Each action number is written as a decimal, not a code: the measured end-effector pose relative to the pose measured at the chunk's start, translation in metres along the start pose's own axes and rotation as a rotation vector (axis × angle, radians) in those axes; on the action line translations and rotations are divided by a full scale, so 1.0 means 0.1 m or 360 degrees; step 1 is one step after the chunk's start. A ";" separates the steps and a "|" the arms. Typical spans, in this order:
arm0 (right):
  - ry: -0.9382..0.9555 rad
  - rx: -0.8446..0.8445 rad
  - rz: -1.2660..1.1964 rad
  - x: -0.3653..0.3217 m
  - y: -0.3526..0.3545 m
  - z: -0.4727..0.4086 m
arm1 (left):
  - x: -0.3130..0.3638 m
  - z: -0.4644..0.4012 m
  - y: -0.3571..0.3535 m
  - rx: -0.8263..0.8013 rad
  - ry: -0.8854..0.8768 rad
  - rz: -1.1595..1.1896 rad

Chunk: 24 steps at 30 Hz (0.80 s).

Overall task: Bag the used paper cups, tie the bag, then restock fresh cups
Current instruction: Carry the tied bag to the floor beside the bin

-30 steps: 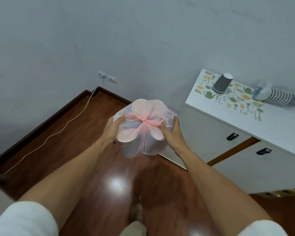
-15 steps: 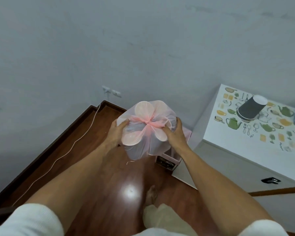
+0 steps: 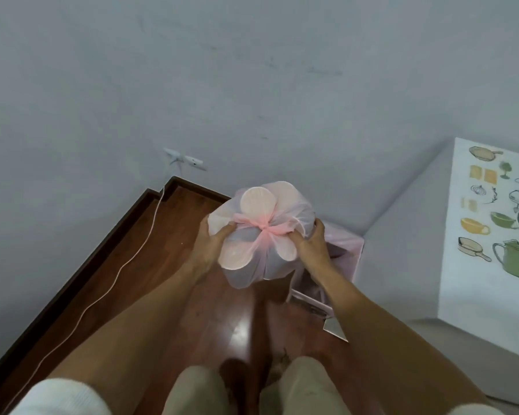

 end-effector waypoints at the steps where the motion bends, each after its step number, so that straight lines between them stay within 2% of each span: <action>1: -0.0017 0.0010 -0.0014 0.10 -0.07 -0.15 | -0.15 -0.17 -0.01 -0.0007 -0.0012 -0.0014; 3: -0.0008 0.0046 -0.0056 0.41 -0.28 -0.53 | -0.54 -0.56 -0.05 -0.0006 -0.0043 -0.0040; 5: -0.0025 0.0055 -0.0123 0.44 -0.34 -0.64 | -0.66 -0.71 -0.07 0.0015 -0.0049 -0.0049; 9: -0.0070 0.0180 -0.0201 1.29 -0.85 -1.53 | -1.71 -1.60 -0.25 -0.0009 -0.0078 -0.0063; 15: -0.0238 0.0376 -0.0305 2.38 -1.38 -2.40 | -3.02 -2.45 -0.52 0.0071 -0.0013 -0.0082; 20: -0.0343 0.0461 -0.0256 3.12 -1.61 -2.93 | -3.82 -2.97 -0.73 0.0157 0.0002 -0.0055; 24: -0.0422 0.0484 -0.0280 3.55 -1.70 -3.23 | -4.34 -3.39 -0.86 0.0108 0.0102 -0.0056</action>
Point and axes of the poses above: each hand's wrist, its own z-axis away from the middle knuckle, its own y-axis out of the back of the hand, x = y × z, the point moved 2 cm from there along -z, towards the middle knuckle, and after that the axes turned 3 degrees about -x, right-handed, at the moved point
